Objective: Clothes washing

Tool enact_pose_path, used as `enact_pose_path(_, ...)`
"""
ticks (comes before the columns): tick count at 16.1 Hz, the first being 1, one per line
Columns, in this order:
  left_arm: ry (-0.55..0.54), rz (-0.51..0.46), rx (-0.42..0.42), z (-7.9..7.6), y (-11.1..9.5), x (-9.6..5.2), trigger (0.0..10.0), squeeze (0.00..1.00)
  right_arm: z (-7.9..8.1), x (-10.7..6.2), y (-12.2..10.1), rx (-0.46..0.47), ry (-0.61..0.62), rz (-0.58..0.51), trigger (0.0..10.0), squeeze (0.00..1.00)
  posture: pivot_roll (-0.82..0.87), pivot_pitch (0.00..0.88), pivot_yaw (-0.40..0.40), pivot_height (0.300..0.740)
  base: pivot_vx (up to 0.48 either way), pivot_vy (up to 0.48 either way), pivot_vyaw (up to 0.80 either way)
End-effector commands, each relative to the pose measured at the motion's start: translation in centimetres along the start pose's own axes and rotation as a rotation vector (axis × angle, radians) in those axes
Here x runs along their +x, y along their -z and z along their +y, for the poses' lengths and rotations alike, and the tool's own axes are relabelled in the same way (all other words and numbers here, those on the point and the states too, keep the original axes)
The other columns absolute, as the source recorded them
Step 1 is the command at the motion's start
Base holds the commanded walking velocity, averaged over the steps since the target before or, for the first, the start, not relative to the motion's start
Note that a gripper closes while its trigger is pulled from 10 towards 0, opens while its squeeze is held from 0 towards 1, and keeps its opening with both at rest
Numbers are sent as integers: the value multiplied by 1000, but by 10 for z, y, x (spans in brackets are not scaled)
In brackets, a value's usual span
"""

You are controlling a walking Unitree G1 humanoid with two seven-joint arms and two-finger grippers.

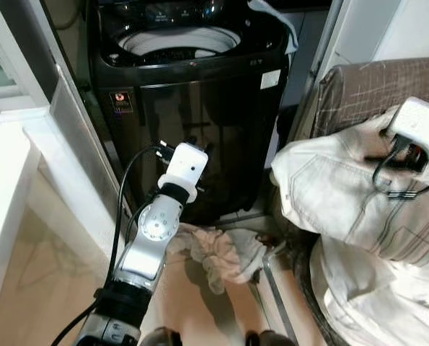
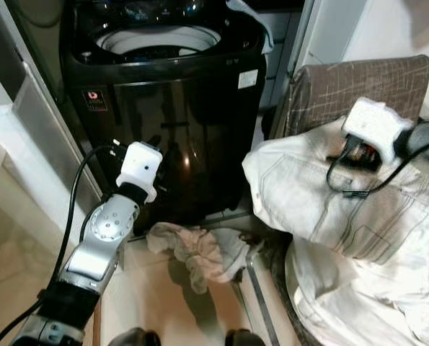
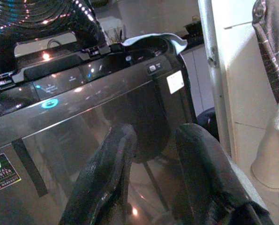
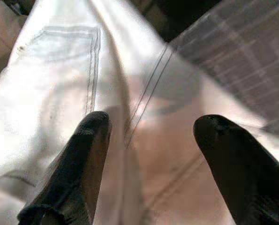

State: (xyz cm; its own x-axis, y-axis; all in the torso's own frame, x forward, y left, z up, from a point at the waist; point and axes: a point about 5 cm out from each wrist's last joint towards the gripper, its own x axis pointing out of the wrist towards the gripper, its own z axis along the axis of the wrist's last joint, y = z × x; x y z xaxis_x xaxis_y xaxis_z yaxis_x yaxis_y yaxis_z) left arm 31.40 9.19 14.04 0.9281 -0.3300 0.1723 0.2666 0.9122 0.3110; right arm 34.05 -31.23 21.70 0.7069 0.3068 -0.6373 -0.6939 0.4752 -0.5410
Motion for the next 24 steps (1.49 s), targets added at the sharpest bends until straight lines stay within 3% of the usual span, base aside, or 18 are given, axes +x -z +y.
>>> enact_pose_path(1,-12,1,-6,1,1,-1,10000,0,-4,2,-7,-7,23,-24,10000,0,-142,38,-8,736,0,0,0)
enact_pose_path(4,-27,6,-8,4,2,-2,10000,0,9,25,-9,66,-2,-61,10000,0,-135,39,-7,736,0,0,0)
enact_pose_path(8,-28,-5,-4,5,-1,2,10000,0,36,61,3,41,17,42,10000,0,-134,35,-2,736,0,0,0)
enact_pose_path(11,-33,-8,-3,7,-2,3,10000,0,50,69,17,-16,9,151,10000,0,-117,41,7,736,0,0,0)
enact_pose_path(15,-38,-11,1,9,-3,4,10000,0,46,73,19,-95,131,200,10000,0,-118,41,9,736,0,0,0)
enact_pose_path(16,-38,-13,1,9,-3,4,10000,0,47,75,20,-91,165,200,3333,0,-120,40,7,736,0,0,0)
enact_pose_path(17,-38,-13,1,9,-3,4,10000,0,50,77,21,-72,192,194,0,0,-120,40,7,736,0,0,0)
enact_pose_path(18,-38,-13,1,9,-3,4,10000,0,52,78,22,-50,196,192,0,0,-121,41,5,736,0,0,0)
enact_pose_path(20,-39,-11,1,8,-2,3,10000,0,60,87,20,105,232,128,0,0,-121,42,3,736,0,0,0)
enact_pose_path(21,-39,-10,0,8,-2,3,10000,0,69,95,14,261,249,48,0,0,-120,43,1,736,0,0,0)
enact_pose_path(22,-39,-9,-1,8,-2,3,10000,0,73,100,11,342,255,11,0,0,-120,46,4,736,0,0,0)
enact_pose_path(24,-36,-8,1,7,-1,3,10000,0,80,106,7,393,252,-24,0,0,-122,44,3,736,0,0,0)
